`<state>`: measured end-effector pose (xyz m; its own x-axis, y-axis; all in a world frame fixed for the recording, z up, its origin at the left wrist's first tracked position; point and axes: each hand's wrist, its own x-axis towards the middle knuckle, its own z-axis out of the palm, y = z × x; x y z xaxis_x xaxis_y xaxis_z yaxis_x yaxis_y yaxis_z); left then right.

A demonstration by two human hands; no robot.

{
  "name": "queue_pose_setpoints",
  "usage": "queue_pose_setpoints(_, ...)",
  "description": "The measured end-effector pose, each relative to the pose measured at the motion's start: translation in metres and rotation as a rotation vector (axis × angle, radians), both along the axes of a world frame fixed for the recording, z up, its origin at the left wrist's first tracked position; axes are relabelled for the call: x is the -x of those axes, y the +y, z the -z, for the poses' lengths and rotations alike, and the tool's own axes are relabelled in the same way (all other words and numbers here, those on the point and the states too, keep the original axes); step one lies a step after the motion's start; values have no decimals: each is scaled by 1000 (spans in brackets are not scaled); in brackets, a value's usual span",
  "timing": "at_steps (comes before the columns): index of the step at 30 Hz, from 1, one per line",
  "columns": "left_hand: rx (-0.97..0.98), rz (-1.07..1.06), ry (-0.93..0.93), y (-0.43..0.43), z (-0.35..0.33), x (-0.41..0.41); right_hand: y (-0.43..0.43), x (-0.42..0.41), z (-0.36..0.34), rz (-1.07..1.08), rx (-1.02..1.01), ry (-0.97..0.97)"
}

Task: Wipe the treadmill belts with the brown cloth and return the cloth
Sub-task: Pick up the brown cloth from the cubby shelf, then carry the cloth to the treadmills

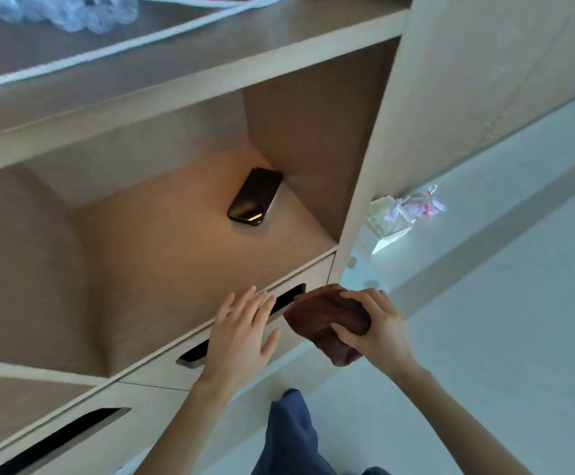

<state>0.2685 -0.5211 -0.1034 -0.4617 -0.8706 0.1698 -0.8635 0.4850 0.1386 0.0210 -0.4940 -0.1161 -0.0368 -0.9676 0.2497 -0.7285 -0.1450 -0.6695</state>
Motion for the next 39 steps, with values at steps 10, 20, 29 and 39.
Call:
queue_pose_setpoints(10, -189, 455, -45, 85, 0, 178, 206, 144, 5, 529, -137, 2)
queue_pose_setpoints(20, -178, 985, -154, 190, 2, 362, 406, 219, -3, 965, -222, -10)
queue_pose_setpoints(29, -72, 1295, -91, 238, -27, 510, 489, 275, -19, 1419, -135, -70)
queue_pose_setpoints(39, -53, 1537, -53, 250, -32, 676, 487, 371, -28, 1724, -31, -134)
